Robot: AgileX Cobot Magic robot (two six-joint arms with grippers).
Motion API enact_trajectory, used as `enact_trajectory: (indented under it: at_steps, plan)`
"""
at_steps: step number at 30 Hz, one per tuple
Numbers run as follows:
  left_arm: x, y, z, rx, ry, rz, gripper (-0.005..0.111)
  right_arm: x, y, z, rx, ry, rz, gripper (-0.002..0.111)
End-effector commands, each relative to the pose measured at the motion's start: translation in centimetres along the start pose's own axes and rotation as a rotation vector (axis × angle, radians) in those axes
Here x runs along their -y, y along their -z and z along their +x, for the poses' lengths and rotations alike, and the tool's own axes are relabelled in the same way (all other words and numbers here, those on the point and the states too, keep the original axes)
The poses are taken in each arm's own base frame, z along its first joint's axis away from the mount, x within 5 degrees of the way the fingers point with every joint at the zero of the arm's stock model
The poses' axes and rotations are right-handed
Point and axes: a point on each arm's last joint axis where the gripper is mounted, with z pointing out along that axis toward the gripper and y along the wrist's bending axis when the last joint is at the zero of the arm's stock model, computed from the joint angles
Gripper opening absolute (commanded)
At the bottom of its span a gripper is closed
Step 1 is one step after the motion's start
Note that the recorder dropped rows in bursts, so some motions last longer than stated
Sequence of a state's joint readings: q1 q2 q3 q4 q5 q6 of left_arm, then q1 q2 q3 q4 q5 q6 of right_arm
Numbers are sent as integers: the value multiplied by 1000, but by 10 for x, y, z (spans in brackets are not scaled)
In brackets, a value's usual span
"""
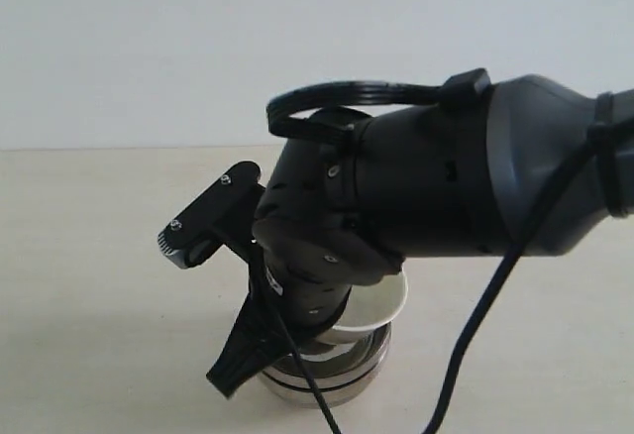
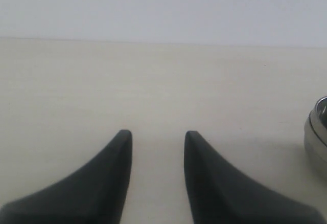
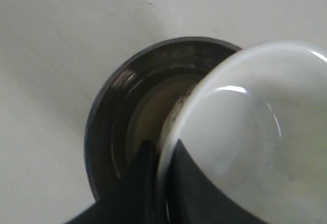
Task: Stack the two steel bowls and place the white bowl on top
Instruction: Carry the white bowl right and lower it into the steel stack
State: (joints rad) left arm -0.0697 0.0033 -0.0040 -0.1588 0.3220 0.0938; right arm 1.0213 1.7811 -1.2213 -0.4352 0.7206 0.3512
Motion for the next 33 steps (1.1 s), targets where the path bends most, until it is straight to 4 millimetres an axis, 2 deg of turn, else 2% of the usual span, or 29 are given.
enact_trajectory:
  at_steps: [1,8,21,24,27,28,33]
  plan:
    - [0,0,1,6,-1,-3,32,-1,-3,4,48,12,-27,0]
    - [0,0,1,6,-1,-3,32,-10,-32,11,-22,35,-31,0]
    - [0,0,1,6,-1,-3,32,-11,-34,10,-3,36,-41,1]
    - [0,0,1,6,-1,-3,32,-11,-33,7,8,34,-43,15]
    - [0,0,1,6,-1,-3,32,-10,-30,2,26,29,-42,38]
    - [0,0,1,6,-1,-3,32,-10,-27,0,33,27,-41,42]
    - [0,0,1,6,-1,-3,32,-5,-9,-10,85,11,-37,43]
